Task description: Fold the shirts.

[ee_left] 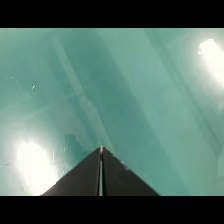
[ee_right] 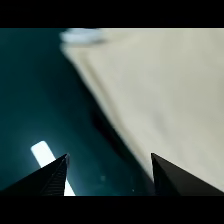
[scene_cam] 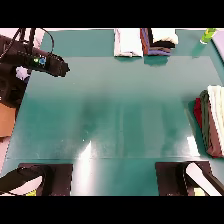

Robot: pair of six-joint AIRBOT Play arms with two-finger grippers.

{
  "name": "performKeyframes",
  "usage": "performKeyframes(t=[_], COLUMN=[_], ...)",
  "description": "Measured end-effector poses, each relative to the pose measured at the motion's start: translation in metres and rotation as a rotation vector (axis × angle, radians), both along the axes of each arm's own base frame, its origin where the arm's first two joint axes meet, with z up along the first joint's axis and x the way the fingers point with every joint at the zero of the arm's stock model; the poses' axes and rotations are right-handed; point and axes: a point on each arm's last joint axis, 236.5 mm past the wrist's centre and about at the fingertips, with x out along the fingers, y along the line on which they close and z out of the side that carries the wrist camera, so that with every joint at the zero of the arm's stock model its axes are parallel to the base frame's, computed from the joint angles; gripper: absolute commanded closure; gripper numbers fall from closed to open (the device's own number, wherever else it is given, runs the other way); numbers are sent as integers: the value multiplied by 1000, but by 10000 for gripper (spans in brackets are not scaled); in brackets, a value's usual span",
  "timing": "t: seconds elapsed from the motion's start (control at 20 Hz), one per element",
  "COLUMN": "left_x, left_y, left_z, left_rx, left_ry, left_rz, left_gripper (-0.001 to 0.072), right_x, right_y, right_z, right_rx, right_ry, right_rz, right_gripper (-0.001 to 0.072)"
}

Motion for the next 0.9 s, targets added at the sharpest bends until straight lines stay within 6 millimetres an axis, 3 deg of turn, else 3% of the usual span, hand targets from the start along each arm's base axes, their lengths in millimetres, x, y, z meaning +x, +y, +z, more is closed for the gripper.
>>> performKeyframes(t=[0.15,0.25,0.3,0.4,0.45,0.5,0.7,0.9], left_x=[1,2,2,2,2,2,2,2], left_y=[2,2,2,3,3,3,3,3], left_z=[-1,-1,-1,-1,-1,-1,-1,-1], left_rx=[7,10,10,12,12,12,14,14], left_ry=[-2,-4,-5,-6,-6,-6,-7,-7], left_rz=[4,6,6,7,7,7,8,8], left_gripper=[685,685,685,685,685,685,685,685], right_x=[59,81,88,95,95,94,89,86], right_y=[103,174,208,264,290,313,373,393], right_z=[7,7,6,3,1,-1,-5,-6], right_rx=[60,85,95,105,107,106,103,100], right_ry=[-39,-49,-51,-53,-53,-48,-43,-45], right_rz=[313,502,587,723,794,857,1012,1064], right_gripper=[164,165,215,566,682,682,682,682])
